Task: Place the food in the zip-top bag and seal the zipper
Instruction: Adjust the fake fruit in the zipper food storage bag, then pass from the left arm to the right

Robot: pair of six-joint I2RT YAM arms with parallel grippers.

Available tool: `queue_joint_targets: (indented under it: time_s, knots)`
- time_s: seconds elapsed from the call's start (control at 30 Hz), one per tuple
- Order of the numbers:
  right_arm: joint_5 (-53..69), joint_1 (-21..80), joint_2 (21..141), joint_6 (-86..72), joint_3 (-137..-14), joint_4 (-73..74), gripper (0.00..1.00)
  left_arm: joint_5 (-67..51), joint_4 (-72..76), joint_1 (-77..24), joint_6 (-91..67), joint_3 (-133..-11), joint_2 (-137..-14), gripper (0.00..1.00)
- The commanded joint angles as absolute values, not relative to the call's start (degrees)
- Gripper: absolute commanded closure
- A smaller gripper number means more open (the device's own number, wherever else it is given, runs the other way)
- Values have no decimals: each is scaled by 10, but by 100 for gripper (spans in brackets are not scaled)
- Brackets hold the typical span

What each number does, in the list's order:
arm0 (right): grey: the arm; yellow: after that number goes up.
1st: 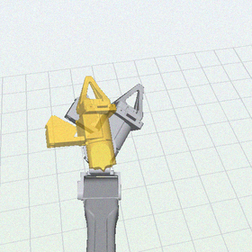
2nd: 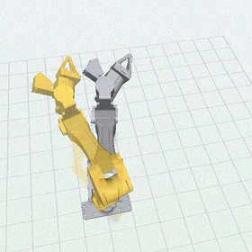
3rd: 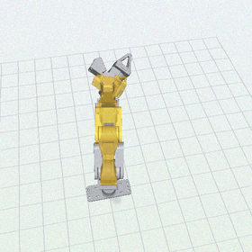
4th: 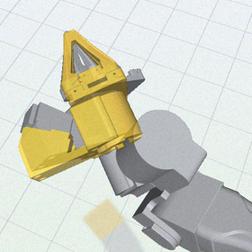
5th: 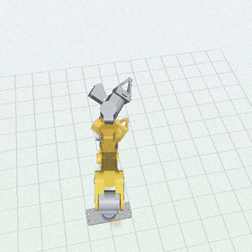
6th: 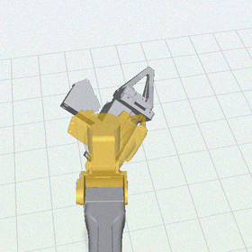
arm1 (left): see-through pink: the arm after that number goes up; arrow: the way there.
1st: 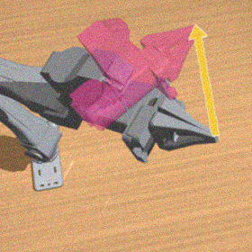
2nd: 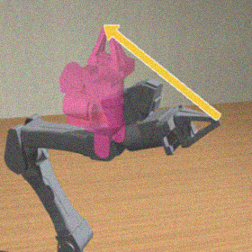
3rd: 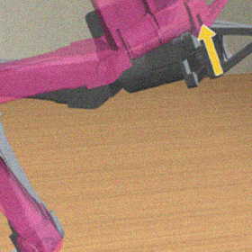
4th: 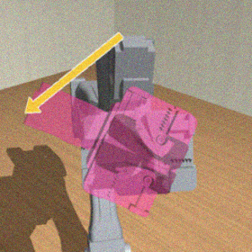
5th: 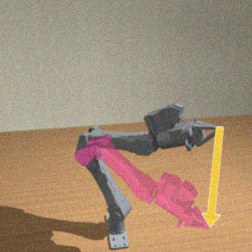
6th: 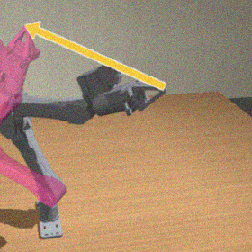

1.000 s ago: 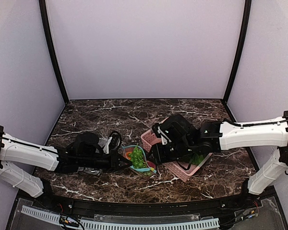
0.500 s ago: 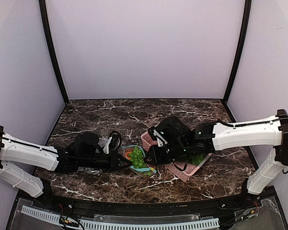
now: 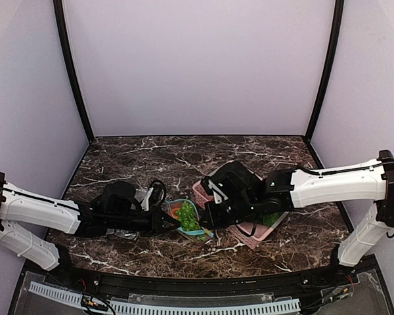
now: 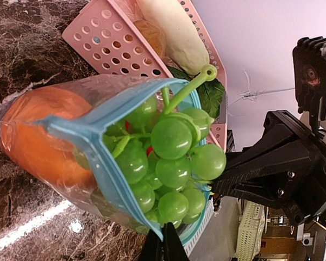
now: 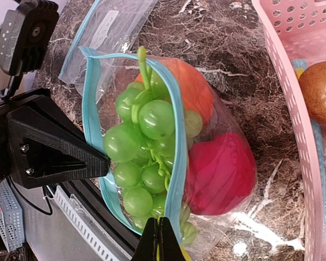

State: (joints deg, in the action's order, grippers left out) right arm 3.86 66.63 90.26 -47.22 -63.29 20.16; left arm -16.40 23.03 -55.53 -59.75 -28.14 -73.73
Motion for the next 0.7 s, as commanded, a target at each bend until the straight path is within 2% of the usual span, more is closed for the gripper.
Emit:
queue_joint_targets:
  time_s: [0.0, 0.4, 0.57, 0.67]
  knots:
    - [24, 680, 901, -445, -667, 198, 100, -162, 219, -556, -589, -298, -723, 99]
    - [2, 694, 1005, -406, -761, 263, 100, -175, 216, -556, -580, -313, -733, 99]
    - [-15, 696, 1014, -406, -771, 268, 91, -176, 215, -556, -581, -311, -733, 99]
    - [-20, 696, 1006, -406, -774, 271, 77, -176, 216, -556, -580, -310, -733, 99]
